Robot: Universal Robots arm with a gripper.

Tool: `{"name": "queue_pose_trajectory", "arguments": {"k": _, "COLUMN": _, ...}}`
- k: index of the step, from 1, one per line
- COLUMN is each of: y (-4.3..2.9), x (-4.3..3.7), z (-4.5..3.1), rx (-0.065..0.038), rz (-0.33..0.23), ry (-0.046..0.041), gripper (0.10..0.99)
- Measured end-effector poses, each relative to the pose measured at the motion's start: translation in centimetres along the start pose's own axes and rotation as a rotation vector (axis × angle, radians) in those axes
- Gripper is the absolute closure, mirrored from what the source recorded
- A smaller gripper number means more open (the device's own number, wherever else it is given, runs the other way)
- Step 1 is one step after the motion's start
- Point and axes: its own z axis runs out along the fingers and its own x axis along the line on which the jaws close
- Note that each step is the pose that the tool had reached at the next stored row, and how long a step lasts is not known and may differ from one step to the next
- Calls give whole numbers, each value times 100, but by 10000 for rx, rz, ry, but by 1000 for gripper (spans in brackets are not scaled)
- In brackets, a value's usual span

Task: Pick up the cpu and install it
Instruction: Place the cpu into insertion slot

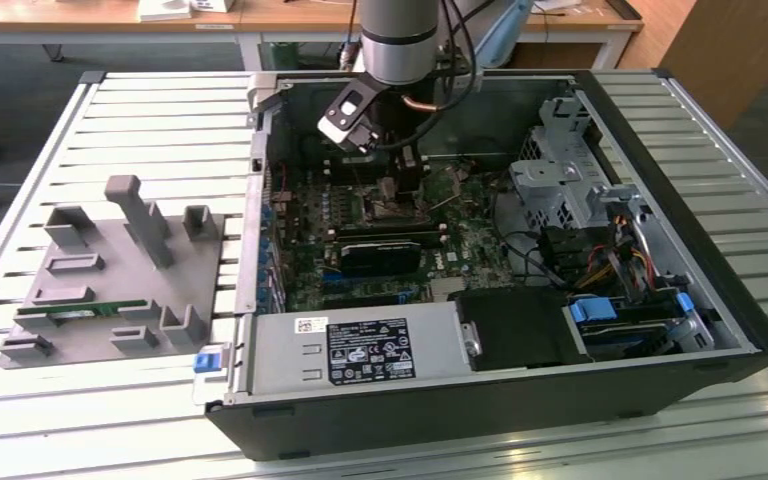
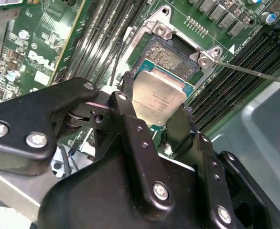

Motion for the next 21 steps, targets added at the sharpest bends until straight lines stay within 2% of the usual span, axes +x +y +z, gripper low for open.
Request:
{"name": "queue_pose_trajectory", "arguments": {"k": 6, "y": -28, "x": 35, "z": 79, "rx": 4, "rz": 263, "ry": -24, "gripper": 557}}
{"name": "queue_pose_trajectory", "arguments": {"k": 12, "y": -60, "x": 47, "z": 135, "rx": 5, "rz": 269, "ry": -26, "gripper": 557}}
{"name": "queue_pose_trajectory", "arguments": {"k": 21, "y": -73, "x": 50, "z": 215, "rx": 4, "rz": 272, "ry": 11, "gripper": 557}}
